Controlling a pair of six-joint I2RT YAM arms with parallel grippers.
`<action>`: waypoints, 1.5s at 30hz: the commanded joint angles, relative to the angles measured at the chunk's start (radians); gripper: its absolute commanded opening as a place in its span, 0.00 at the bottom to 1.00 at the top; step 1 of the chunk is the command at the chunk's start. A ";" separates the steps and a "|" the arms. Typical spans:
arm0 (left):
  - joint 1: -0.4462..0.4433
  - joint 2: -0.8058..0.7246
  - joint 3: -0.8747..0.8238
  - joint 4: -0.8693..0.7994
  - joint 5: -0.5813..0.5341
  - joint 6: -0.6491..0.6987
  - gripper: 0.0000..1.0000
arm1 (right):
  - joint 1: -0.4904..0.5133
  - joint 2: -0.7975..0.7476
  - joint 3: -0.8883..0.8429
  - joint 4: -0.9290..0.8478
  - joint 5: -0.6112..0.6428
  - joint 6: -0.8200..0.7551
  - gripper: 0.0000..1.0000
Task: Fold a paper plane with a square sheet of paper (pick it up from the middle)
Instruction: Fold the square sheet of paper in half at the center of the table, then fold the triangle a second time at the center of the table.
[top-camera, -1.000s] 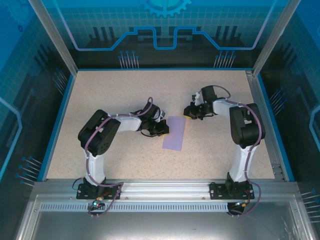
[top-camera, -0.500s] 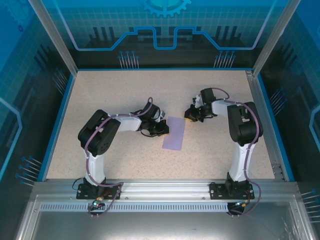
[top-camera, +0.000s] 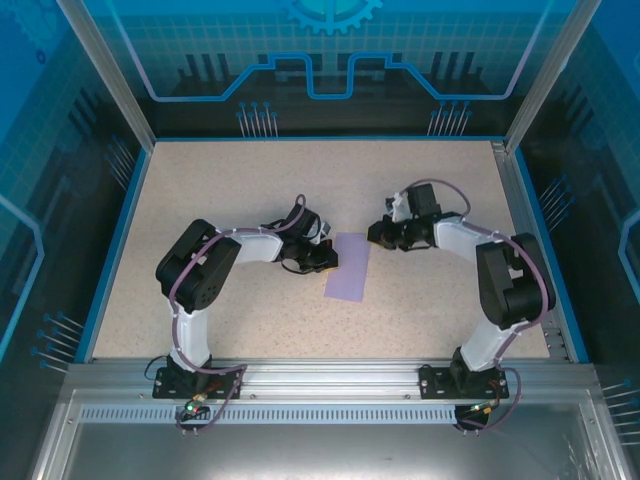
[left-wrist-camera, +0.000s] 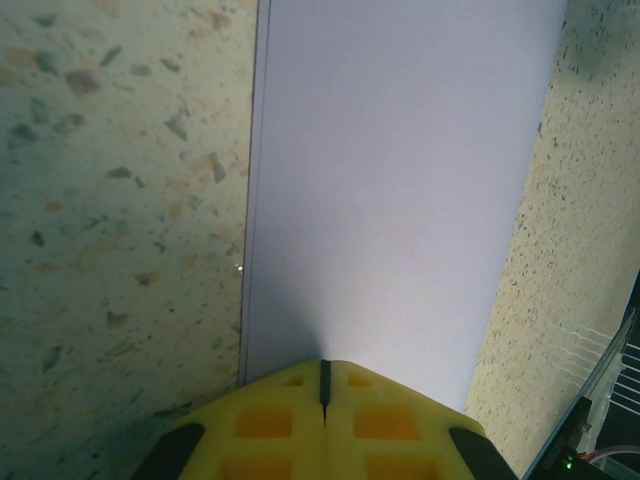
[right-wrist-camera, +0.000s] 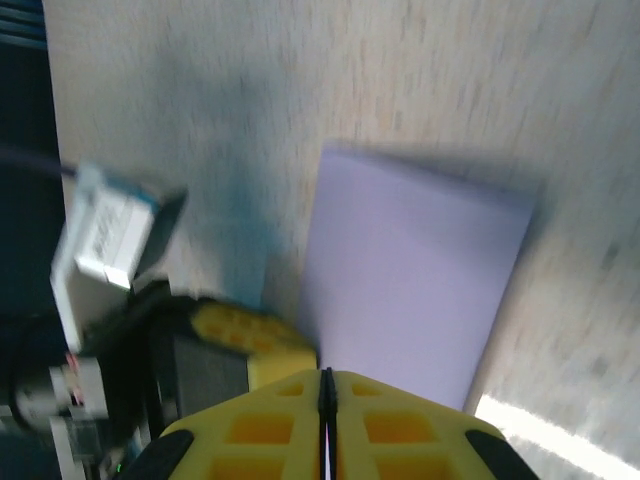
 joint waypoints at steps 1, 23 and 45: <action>-0.008 0.019 -0.005 -0.115 -0.030 0.030 0.00 | 0.063 -0.091 -0.108 0.055 -0.007 0.057 0.10; -0.005 0.013 -0.002 -0.125 -0.032 0.042 0.00 | 0.193 -0.184 -0.325 0.055 0.059 0.084 0.10; -0.005 0.022 0.008 -0.127 -0.024 0.041 0.00 | -0.058 0.259 0.149 0.102 -0.053 0.064 0.12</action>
